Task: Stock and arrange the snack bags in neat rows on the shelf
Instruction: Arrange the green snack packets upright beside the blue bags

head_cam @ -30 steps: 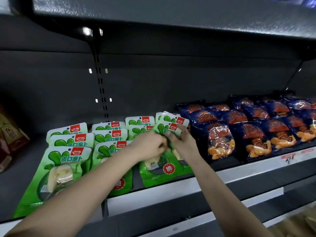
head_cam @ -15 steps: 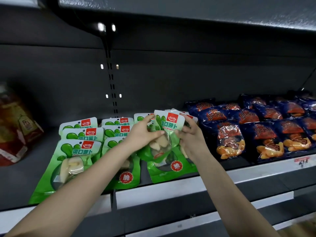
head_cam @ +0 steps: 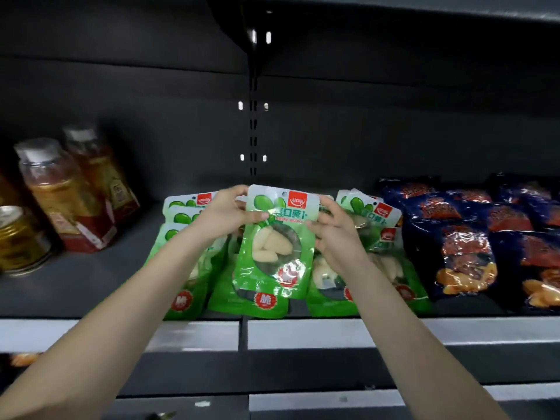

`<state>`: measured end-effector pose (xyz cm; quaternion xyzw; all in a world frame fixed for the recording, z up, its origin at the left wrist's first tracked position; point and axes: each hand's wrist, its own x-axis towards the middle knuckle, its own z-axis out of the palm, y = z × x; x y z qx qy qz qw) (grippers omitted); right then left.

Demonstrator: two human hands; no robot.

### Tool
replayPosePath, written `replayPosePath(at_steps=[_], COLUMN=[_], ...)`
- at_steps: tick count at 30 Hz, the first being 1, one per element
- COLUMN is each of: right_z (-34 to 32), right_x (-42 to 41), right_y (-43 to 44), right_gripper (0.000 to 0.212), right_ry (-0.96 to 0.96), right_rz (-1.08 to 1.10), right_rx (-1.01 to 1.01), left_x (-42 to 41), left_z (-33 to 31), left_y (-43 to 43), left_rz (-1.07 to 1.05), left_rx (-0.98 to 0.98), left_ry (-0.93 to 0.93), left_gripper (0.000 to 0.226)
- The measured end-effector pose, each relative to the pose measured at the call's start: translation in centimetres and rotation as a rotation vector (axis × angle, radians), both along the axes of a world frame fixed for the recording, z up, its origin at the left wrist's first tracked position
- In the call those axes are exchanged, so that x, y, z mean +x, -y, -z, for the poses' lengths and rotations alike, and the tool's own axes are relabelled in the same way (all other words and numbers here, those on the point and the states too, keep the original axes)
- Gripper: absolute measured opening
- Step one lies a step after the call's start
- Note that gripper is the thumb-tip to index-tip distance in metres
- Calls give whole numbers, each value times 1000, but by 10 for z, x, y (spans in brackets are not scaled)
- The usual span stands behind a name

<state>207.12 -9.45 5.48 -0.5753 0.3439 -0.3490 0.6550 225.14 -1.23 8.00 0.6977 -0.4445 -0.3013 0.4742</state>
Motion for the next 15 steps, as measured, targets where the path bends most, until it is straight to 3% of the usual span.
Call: replayPosePath(at_steps=[6, 8, 11, 15], right_z=[25, 29, 23, 16], right_x=[22, 24, 27, 27], right_y=[-21, -23, -22, -28], right_gripper=[65, 71, 86, 80], right_ry=[-245, -321, -381, -460], right_rz=[-168, -173, -213, -245], right_rx=[-102, -170, -228, -363], left_x=[30, 30, 32, 28], left_z=[18, 25, 29, 26], left_y=[-35, -39, -39, -37], left_rz=[129, 151, 156, 126], left_rx=[319, 355, 387, 404], left_ry=[-72, -74, -100, -80], left_gripper=[56, 58, 80, 89])
